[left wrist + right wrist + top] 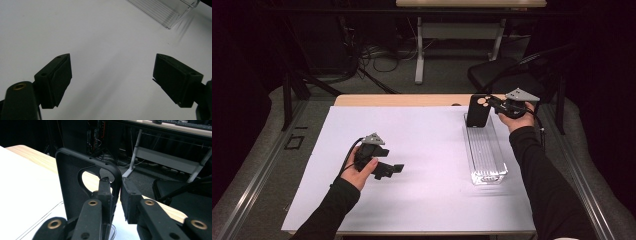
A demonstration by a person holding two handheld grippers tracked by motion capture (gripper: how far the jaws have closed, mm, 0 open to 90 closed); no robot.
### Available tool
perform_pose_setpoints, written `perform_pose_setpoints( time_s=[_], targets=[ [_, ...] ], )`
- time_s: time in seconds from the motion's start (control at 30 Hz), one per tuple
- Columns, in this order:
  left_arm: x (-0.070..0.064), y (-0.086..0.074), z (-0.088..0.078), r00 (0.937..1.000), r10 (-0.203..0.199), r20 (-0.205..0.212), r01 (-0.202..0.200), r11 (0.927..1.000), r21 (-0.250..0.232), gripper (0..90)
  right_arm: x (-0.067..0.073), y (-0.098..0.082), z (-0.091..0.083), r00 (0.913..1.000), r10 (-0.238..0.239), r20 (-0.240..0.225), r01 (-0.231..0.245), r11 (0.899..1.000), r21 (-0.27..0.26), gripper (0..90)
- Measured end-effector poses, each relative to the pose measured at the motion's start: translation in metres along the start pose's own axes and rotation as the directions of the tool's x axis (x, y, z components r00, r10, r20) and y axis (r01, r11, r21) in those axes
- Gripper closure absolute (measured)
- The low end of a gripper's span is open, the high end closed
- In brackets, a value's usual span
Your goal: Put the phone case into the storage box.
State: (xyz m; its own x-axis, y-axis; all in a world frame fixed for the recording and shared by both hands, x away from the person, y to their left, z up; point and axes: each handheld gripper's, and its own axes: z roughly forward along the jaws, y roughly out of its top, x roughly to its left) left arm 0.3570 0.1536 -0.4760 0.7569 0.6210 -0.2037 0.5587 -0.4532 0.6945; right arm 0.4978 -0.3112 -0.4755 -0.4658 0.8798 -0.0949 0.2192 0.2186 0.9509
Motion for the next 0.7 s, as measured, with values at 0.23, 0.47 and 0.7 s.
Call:
perform_pose_setpoints(
  time_s=[0.23,0.47,0.7],
  targets=[
    [-0.0001,-0.0006,0.0000,1.0000,-0.003,-0.003,0.003,1.0000,-0.001,16.1,0.0000,0.0004,-0.0003,0.9999,0.016,0.002,-0.016,1.000,0.011,71.9],
    [0.0000,-0.0004,-0.0002,1.0000,-0.005,-0.001,0.005,1.0000,-0.004,16.1,0.0006,0.0009,-0.0033,0.9996,0.027,-0.005,-0.027,0.999,0.032,62.0],
    [0.0004,-0.0001,-0.0001,1.0000,-0.004,0.001,0.004,1.0000,-0.008,16.1,0.0036,0.0014,-0.0098,1.0000,-0.007,-0.001,0.007,0.997,0.074,54.4]
  ],
)
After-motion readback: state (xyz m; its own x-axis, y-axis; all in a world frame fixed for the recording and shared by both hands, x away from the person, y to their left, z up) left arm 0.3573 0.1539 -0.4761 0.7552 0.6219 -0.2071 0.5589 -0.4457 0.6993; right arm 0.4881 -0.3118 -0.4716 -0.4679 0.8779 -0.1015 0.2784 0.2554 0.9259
